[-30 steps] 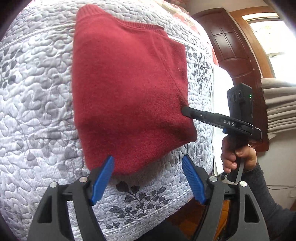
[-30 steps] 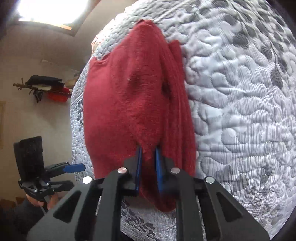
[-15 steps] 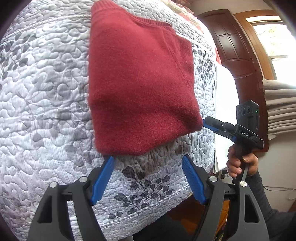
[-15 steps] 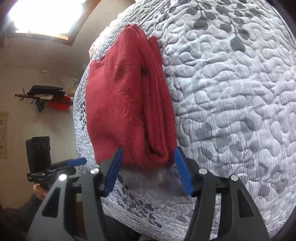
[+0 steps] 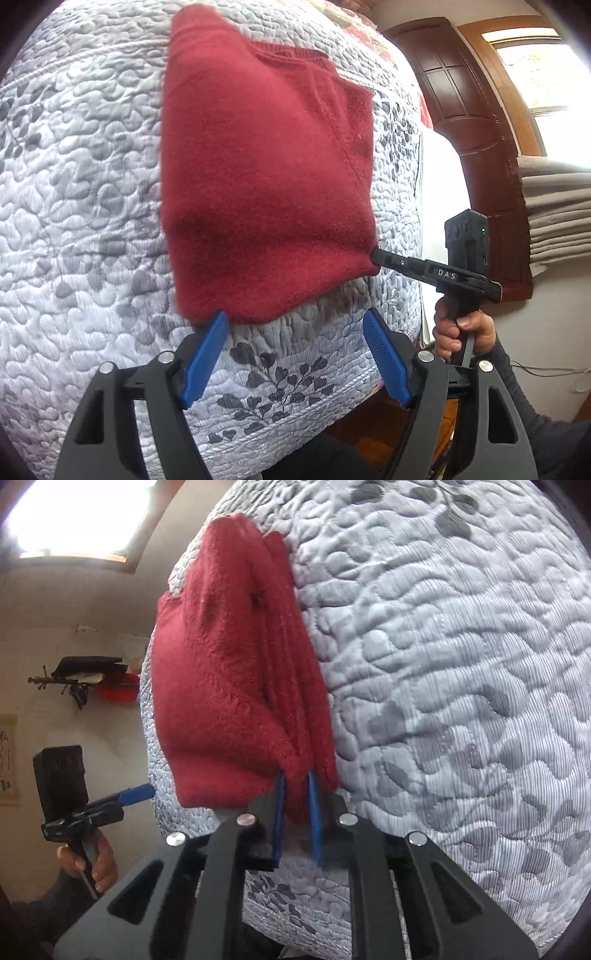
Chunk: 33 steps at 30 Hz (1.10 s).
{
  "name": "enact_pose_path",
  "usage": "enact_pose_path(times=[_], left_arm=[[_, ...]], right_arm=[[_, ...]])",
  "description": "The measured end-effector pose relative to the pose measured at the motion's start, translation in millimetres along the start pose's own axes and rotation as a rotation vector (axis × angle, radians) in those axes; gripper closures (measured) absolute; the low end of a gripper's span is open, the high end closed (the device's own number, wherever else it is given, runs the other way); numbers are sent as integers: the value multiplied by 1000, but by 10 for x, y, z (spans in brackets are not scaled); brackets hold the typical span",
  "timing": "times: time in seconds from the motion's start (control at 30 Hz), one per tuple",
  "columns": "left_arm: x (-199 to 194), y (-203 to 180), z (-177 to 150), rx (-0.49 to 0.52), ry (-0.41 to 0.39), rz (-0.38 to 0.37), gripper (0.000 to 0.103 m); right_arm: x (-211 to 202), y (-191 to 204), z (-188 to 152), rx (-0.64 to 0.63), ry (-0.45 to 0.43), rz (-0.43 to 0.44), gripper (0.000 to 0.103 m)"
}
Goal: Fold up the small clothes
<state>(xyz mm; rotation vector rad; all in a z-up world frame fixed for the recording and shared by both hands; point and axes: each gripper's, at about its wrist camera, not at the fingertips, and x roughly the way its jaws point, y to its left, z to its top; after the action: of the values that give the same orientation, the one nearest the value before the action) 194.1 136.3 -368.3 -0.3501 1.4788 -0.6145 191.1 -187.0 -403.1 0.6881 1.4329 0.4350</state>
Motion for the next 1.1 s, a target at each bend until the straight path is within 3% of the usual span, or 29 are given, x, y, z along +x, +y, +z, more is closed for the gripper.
enact_pose_path(times=[0.07, 0.1, 0.23, 0.37, 0.4, 0.43, 0.47, 0.53, 0.63, 0.73, 0.83, 0.93, 1.0, 1.07, 1.1], left_arm=[[75, -48, 125, 15, -9, -10, 27], [144, -57, 184, 14, 0, -5, 27], [360, -83, 282, 20, 38, 1, 27], [464, -136, 217, 37, 58, 14, 27], [474, -128, 207, 31, 58, 12, 26], [485, -124, 202, 25, 54, 10, 26], [498, -109, 203, 18, 53, 7, 26], [538, -66, 207, 5, 55, -1, 26], [602, -60, 214, 9, 64, -9, 26], [521, -117, 214, 10, 66, -17, 26], [177, -194, 261, 33, -14, -66, 26], [-57, -113, 422, 17, -87, -68, 26], [-57, 8, 549, -19, -102, -50, 26], [40, 130, 654, -52, -84, -41, 26], [102, 174, 684, -57, -68, -29, 26]], right_arm=[[-99, 130, 77, -19, -18, -2, 61], [-192, 195, 132, -36, -50, 9, 57], [-320, 441, 571, -87, -138, -25, 51], [-16, 618, 1101, -128, -118, -46, 48], [44, 559, 1200, -133, -107, -50, 49], [131, 563, 1275, -140, -97, -47, 68], [192, 556, 1332, -146, -88, -50, 94], [240, 497, 1384, -133, -103, -102, 96], [284, 330, 1379, -79, -114, -107, 95], [115, 414, 1235, -78, -133, -46, 80], [-200, 586, 911, -136, -161, 14, 79], [-61, 734, 562, -191, -53, 57, 80], [151, 686, 421, -213, -5, -19, 81], [275, 455, 371, -178, -1, -92, 103], [309, 325, 359, -161, -5, -99, 103]])
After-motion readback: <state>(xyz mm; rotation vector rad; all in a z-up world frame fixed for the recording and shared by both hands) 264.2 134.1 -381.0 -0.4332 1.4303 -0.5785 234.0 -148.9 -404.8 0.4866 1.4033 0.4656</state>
